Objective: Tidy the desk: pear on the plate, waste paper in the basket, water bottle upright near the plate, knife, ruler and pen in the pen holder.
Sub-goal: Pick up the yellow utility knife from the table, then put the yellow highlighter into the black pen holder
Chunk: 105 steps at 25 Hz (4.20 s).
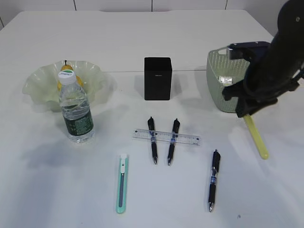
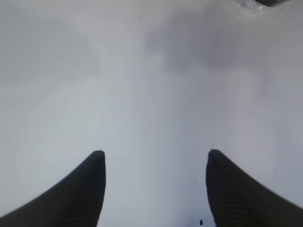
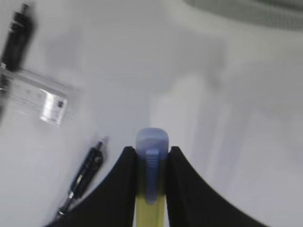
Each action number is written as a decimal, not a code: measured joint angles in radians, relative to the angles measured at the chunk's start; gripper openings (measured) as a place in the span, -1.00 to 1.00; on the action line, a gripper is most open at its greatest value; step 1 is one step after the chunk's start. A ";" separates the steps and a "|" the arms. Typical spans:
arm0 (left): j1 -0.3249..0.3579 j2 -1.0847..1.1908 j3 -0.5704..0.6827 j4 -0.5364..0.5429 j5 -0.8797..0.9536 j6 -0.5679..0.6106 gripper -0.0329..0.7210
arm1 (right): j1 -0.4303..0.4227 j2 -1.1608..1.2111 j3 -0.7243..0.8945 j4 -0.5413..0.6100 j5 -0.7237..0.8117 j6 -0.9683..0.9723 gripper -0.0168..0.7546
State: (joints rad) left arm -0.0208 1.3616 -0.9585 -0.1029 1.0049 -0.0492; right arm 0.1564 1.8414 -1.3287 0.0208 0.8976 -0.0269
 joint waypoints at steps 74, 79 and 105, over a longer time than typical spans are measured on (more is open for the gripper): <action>0.000 0.000 0.000 -0.004 -0.081 0.000 0.33 | 0.209 0.457 -0.529 0.097 -0.892 -0.146 -0.11; 0.000 0.000 0.000 -0.004 -0.081 0.000 0.32 | 0.209 0.457 -0.529 0.097 -0.869 -0.146 -0.09; 0.000 0.000 0.000 -0.006 -0.045 0.000 0.32 | 0.209 0.135 -0.531 0.071 -0.023 -0.108 -0.09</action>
State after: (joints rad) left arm -0.0208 1.3616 -0.9585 -0.1086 0.9599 -0.0492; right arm 0.3652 1.9761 -1.8598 0.0922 0.8746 -0.1351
